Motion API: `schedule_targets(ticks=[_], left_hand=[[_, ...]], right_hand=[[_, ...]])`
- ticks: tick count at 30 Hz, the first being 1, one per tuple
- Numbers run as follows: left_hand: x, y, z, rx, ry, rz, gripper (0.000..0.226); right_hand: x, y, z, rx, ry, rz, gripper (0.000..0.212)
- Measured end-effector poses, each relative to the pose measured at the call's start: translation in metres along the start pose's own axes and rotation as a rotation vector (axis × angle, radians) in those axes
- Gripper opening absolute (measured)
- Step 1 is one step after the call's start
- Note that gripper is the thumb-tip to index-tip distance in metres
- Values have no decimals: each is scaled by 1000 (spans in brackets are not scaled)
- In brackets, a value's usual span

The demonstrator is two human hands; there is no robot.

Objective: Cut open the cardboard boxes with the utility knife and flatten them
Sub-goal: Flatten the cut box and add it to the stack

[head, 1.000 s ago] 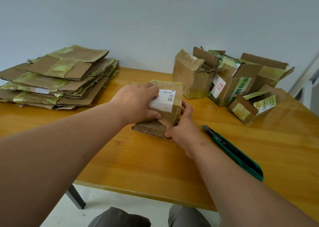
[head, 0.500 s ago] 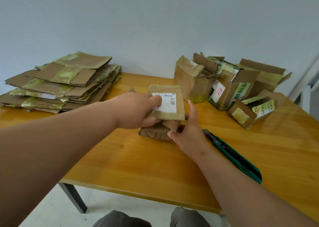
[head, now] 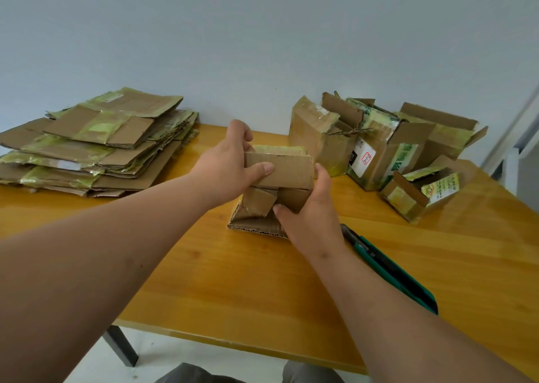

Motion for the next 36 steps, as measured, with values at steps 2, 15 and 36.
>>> schedule_targets(ticks=[2,15,36], left_hand=[[0,-4,-2,51,38,-57,34],[-6,-10,-1,250,56,-75,60],[-18,-1,-2,42,197,39,81]], right_hand=[[2,4,3,-31,-47,17,96],[6,16,4,-241,-159,-14,92],[-15,-14,12,223,193,-128,32]])
Point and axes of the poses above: each hand's wrist, its own x-axis towards the middle knuckle, its own z-axis out of the back of the hand, y = z × x, the point moved 9 cm from there along x, towards the middle knuckle, and after that the axes turned 11 degrees about -x, right-handed, at the moved point
